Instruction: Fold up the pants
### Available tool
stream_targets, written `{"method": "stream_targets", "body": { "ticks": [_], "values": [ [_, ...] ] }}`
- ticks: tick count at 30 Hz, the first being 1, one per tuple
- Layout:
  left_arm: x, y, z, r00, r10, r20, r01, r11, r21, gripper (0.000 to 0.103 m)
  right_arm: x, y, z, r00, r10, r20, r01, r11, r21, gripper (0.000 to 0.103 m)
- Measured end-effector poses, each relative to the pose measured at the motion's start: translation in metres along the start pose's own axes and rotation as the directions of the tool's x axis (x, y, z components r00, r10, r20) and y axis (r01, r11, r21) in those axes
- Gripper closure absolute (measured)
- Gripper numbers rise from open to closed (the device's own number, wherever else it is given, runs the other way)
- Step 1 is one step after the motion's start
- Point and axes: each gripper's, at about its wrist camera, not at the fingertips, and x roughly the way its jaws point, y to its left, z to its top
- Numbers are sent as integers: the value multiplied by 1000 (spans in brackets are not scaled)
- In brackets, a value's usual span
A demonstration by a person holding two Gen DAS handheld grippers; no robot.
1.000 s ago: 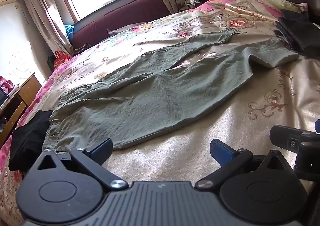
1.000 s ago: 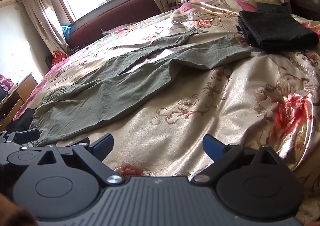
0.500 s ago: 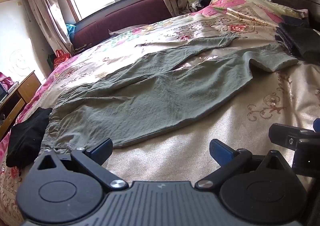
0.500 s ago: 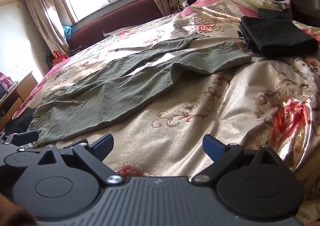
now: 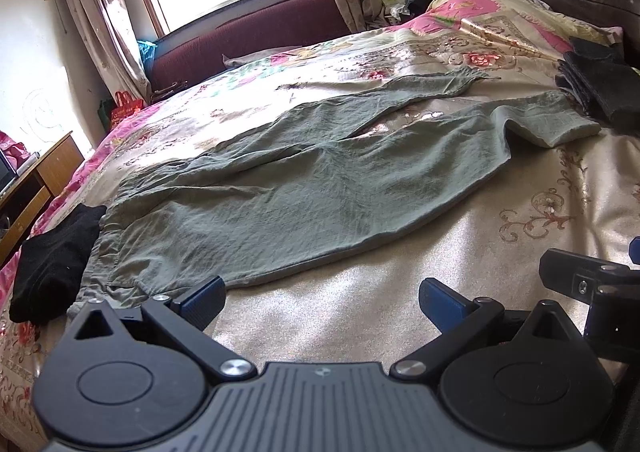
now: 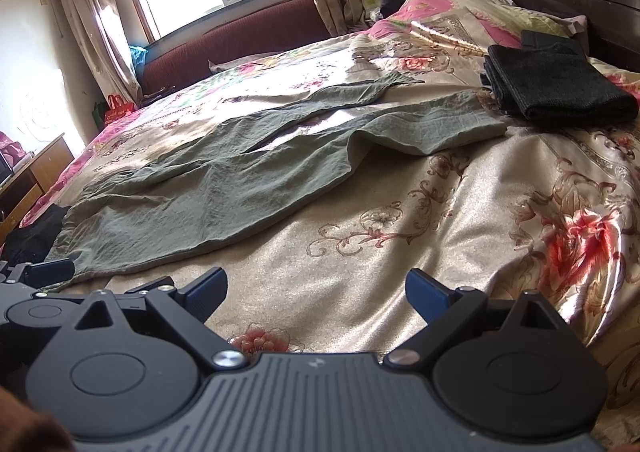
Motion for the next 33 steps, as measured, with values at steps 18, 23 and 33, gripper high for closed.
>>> {"method": "stream_targets", "body": {
  "ticks": [18,23,33],
  "values": [
    [-3,25,-10,999,-47,-14,45,994,-96,0,9,16,-6,997,-68,-28,65,995,-81,8],
    [-5,28,-11,999,-48,-13,46,993,-108,0,10,17,-6,997,-70,-29,67,994,-87,8],
    [-3,27,-11,998,-49,-33,45,993,-105,0,11,18,-7,997,-60,-39,57,994,-90,12]
  ]
}}
